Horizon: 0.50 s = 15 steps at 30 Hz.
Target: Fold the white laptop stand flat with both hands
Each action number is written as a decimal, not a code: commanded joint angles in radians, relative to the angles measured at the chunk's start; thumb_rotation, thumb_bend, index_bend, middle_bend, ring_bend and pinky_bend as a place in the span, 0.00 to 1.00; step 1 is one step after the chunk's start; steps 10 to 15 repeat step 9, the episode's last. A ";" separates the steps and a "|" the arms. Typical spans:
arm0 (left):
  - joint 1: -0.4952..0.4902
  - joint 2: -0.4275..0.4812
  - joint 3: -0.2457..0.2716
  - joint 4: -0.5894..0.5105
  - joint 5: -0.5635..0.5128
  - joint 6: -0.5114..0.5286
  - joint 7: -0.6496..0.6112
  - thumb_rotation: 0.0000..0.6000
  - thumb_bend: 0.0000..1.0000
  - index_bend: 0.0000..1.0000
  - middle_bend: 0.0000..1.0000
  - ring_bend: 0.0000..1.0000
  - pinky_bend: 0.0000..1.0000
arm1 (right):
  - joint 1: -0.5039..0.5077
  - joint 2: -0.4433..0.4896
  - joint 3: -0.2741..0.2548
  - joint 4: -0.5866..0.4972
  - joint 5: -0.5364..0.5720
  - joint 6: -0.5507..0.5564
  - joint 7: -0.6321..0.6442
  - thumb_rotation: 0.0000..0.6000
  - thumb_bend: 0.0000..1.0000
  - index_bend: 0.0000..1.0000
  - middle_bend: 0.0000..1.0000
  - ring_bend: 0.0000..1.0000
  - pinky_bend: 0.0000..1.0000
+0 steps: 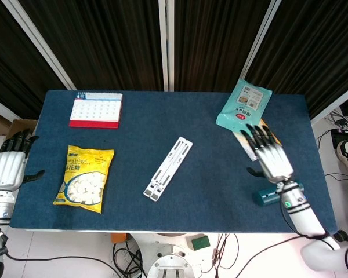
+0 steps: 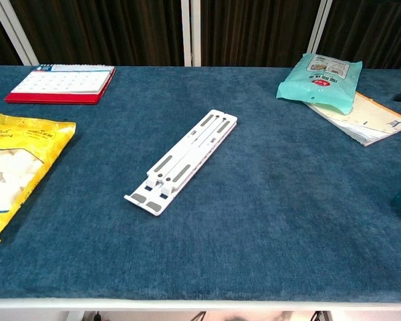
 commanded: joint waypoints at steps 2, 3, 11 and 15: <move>0.075 0.022 0.051 -0.054 0.069 0.088 0.020 1.00 0.00 0.18 0.06 0.07 0.16 | -0.206 0.107 -0.082 -0.040 -0.037 0.165 0.202 1.00 0.08 0.00 0.03 0.00 0.00; 0.086 0.024 0.059 -0.064 0.080 0.101 0.022 1.00 0.00 0.18 0.06 0.07 0.16 | -0.229 0.110 -0.091 -0.032 -0.050 0.179 0.229 1.00 0.09 0.00 0.04 0.00 0.00; 0.158 0.025 0.112 -0.110 0.152 0.175 0.067 1.00 0.00 0.18 0.07 0.07 0.16 | -0.313 0.114 -0.116 0.048 -0.138 0.222 0.365 1.00 0.10 0.00 0.04 0.00 0.00; 0.158 0.025 0.112 -0.110 0.152 0.175 0.067 1.00 0.00 0.18 0.07 0.07 0.16 | -0.313 0.114 -0.116 0.048 -0.138 0.222 0.365 1.00 0.10 0.00 0.04 0.00 0.00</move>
